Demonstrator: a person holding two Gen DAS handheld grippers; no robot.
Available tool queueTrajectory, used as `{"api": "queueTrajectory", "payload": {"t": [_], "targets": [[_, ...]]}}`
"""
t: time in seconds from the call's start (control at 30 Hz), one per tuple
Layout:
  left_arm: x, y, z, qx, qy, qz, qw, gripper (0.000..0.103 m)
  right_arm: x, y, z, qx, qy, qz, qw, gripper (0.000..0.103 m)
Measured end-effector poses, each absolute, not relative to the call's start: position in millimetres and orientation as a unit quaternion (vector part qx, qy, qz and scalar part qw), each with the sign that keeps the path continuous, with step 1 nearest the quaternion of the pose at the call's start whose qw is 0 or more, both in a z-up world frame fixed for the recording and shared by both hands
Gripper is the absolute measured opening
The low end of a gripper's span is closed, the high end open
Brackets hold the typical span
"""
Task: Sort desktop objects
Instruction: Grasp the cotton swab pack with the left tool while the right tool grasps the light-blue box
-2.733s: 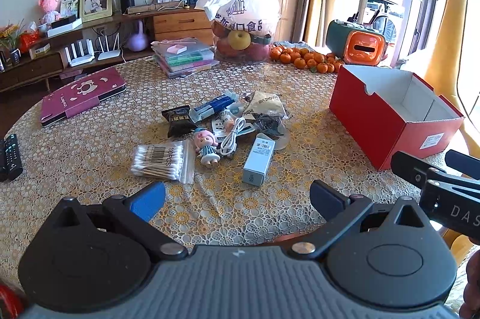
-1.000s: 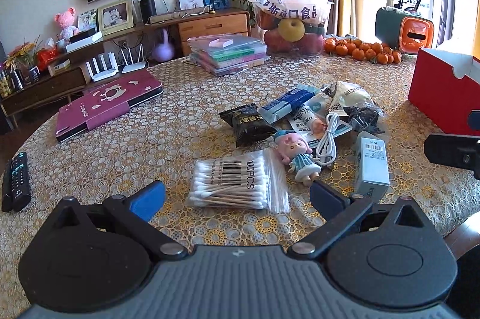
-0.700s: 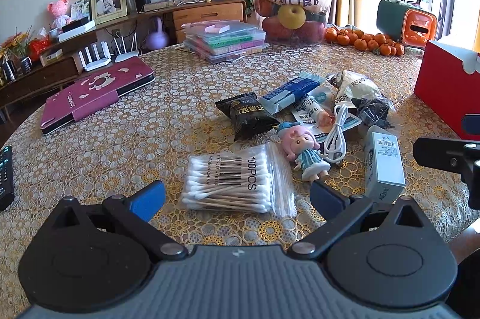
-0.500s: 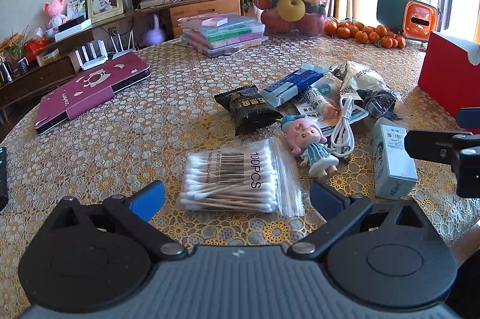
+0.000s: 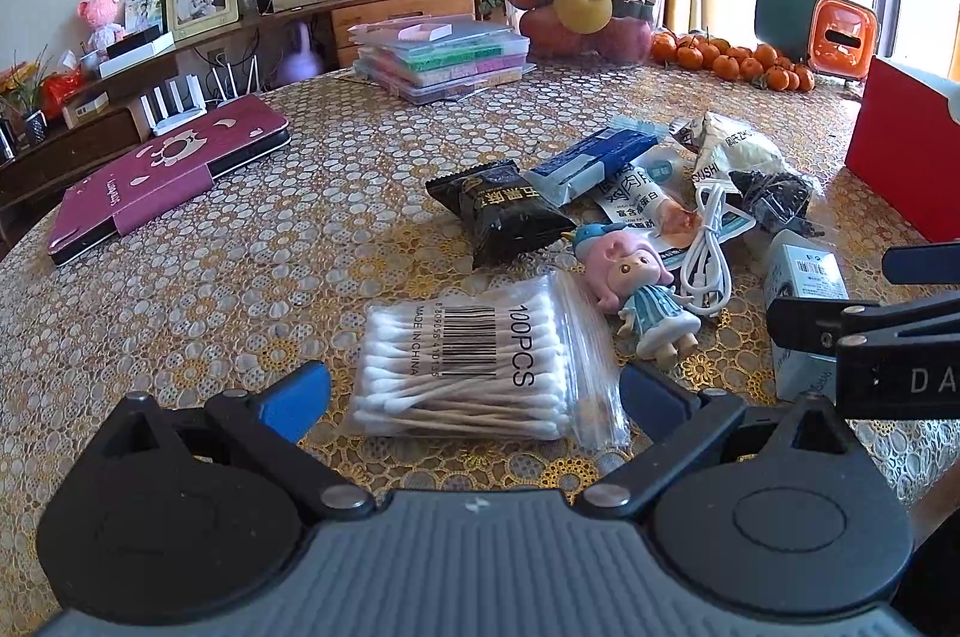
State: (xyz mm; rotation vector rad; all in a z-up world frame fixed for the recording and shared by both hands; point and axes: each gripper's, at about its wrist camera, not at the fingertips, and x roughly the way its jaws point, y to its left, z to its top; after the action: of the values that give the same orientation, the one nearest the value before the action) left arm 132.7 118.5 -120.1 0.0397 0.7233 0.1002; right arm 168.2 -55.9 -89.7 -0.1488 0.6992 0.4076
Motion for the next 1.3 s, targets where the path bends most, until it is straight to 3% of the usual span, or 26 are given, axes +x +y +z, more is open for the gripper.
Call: {"api": "queueTrajectory", "payload": {"t": [0.5, 1.0, 1.1, 1.13, 1.3], "targets": [[134, 123, -128, 0.001, 0.356, 0.055, 0.933, 0.102, 178, -55, -102, -0.063, 0.366, 0.184, 0.910, 0.091], [131, 120, -128, 0.011, 0.346, 0.050, 0.937, 0.086, 175, -56, -104, -0.062, 0.370, 0.187, 0.908, 0.085], [130, 119, -128, 0.013, 0.345, 0.050, 0.937, 0.083, 175, -56, -105, -0.061, 0.375, 0.189, 0.906, 0.071], [130, 119, -128, 0.012, 0.345, 0.050, 0.937, 0.082, 175, -56, -105, -0.060, 0.379, 0.190, 0.904, 0.055], [129, 118, -126, 0.009, 0.347, 0.054, 0.936, 0.074, 175, -57, -104, -0.059, 0.378, 0.188, 0.905, 0.047]]}}
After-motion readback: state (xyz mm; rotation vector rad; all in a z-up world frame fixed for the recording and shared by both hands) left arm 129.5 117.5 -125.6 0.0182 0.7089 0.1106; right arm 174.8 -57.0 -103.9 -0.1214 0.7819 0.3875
